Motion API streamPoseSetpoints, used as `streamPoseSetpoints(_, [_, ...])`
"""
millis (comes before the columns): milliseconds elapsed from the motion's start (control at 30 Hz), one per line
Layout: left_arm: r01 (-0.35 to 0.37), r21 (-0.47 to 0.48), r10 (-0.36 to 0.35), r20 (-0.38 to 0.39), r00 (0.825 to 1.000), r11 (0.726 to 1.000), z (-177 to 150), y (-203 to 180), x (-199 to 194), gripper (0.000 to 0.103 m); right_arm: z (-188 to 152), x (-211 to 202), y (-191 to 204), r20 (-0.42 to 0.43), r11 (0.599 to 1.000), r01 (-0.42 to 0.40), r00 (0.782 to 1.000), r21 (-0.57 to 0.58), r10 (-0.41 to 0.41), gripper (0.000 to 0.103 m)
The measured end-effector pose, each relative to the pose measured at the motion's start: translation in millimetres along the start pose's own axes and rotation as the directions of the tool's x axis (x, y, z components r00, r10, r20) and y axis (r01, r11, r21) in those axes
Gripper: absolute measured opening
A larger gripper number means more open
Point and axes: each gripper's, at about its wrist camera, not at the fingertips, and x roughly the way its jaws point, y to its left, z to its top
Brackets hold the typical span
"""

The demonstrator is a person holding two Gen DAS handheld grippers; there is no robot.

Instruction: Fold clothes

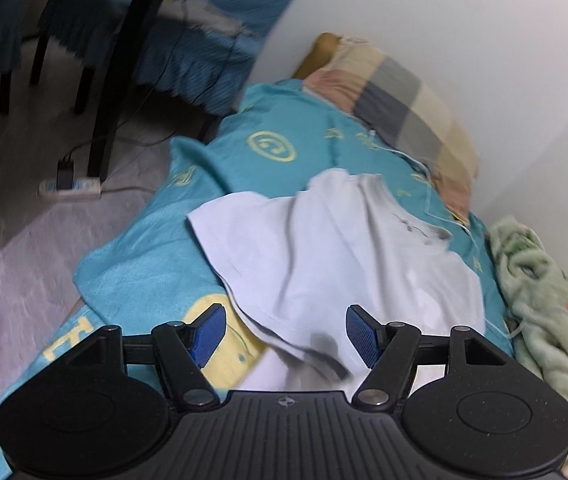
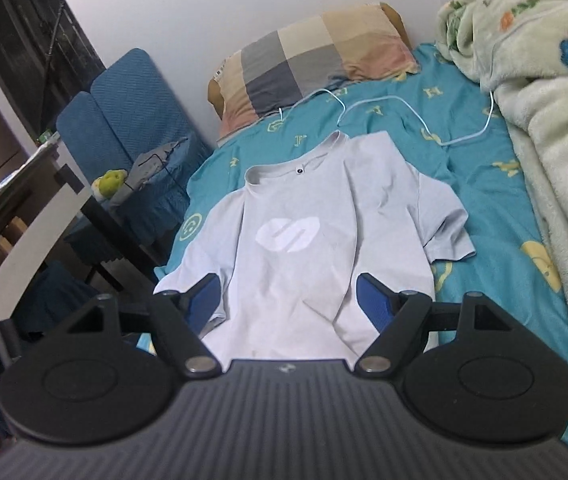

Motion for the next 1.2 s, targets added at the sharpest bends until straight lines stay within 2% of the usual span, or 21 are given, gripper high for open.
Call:
streamPoseSetpoints(133, [-0.013, -0.064, 0.015, 0.018, 1.0, 0.998, 16.1, 19.8, 38.5, 0.068, 0.6, 16.7, -4.8, -0.02, 0.999, -0.021, 1.0, 0.033, 0.022, 0.076])
streamPoseSetpoints(233, [0.009, -0.112, -0.002, 0.062, 0.998, 0.994, 25.9, 32.5, 60.8, 0.064, 1.3, 33.3, -11.5, -0.033, 0.998, -0.005, 0.999, 0.064, 0.007, 0.076])
streamPoseSetpoints(300, [0.024, -0.117, -0.016, 0.073, 0.997, 0.993, 32.8, 34.3, 70.2, 0.046, 0.6, 44.0, -16.6, -0.051, 0.996, 0.0, 0.999, 0.085, 0.005, 0.076])
streamPoseSetpoints(333, [0.023, -0.114, -0.015, 0.067, 0.998, 0.993, 35.8, 34.5, 74.5, 0.022, 0.2, 49.3, -18.9, -0.059, 0.996, 0.002, 0.998, 0.094, 0.003, 0.076])
streamPoseSetpoints(367, [0.025, -0.11, -0.019, 0.06, 0.998, 0.994, 38.9, 35.1, 77.8, 0.007, -0.2, 54.5, -21.2, -0.068, 0.995, 0.005, 0.998, 0.102, 0.002, 0.076])
streamPoseSetpoints(433, [0.028, -0.077, -0.022, 0.078, 0.997, 0.997, 51.9, 32.3, 76.3, 0.002, -0.9, 62.9, -24.8, -0.083, 0.993, 0.009, 0.997, 0.117, 0.001, 0.076])
streamPoseSetpoints(533, [0.019, -0.016, -0.017, 0.124, 0.992, 1.0, 78.3, 25.8, 71.1, 0.002, -1.7, 65.5, -25.1, -0.089, 0.992, 0.007, 0.996, 0.128, 0.005, 0.076])
streamPoseSetpoints(700, [-0.063, 0.075, 0.045, 0.216, 0.975, 0.995, 153.9, 14.4, 64.1, 0.001, -2.1, 68.7, -26.9, -0.097, 0.989, 0.014, 0.995, 0.146, 0.0, 0.076])
streamPoseSetpoints(800, [-0.16, 0.138, 0.122, 0.25, 0.961, 0.977, 195.9, 8.2, 77.0, 0.001, -0.5, 73.7, -27.6, -0.101, 0.988, 0.029, 0.995, 0.153, -0.013, 0.076])
streamPoseSetpoints(900, [-0.259, 0.193, 0.206, 0.255, 0.945, 0.946, 224.5, 9.9, 103.7, 0.002, -0.3, 80.5, -25.2, -0.105, 0.99, 0.042, 0.994, 0.136, -0.028, 0.076])
streamPoseSetpoints(967, [-0.302, 0.216, 0.255, 0.22, 0.942, 0.928, 229.6, 15.2, 129.5, 0.002, -1.3, 86.8, -24.6, -0.112, 0.991, 0.06, 0.993, 0.119, -0.046, 0.076])
streamPoseSetpoints(1033, [-0.31, 0.23, 0.27, 0.19, 0.944, 0.922, 227.3, 20.1, 151.5, 0.002, -2.5, 94.3, -26.2, -0.124, 0.991, 0.076, 0.99, 0.114, -0.062, 0.076])
streamPoseSetpoints(1133, [-0.264, 0.213, 0.232, 0.164, 0.959, 0.941, 217.1, 25.4, 168.7, 0.004, -4.7, 105.6, -29.7, -0.141, 0.99, 0.09, 0.987, 0.111, -0.074, 0.076])
streamPoseSetpoints(1200, [-0.238, 0.219, 0.211, 0.14, 0.967, 0.946, 209.7, 24.4, 171.9, 0.009, -5.3, 110.8, -29.7, -0.147, 0.99, 0.098, 0.986, 0.098, -0.083, 0.076])
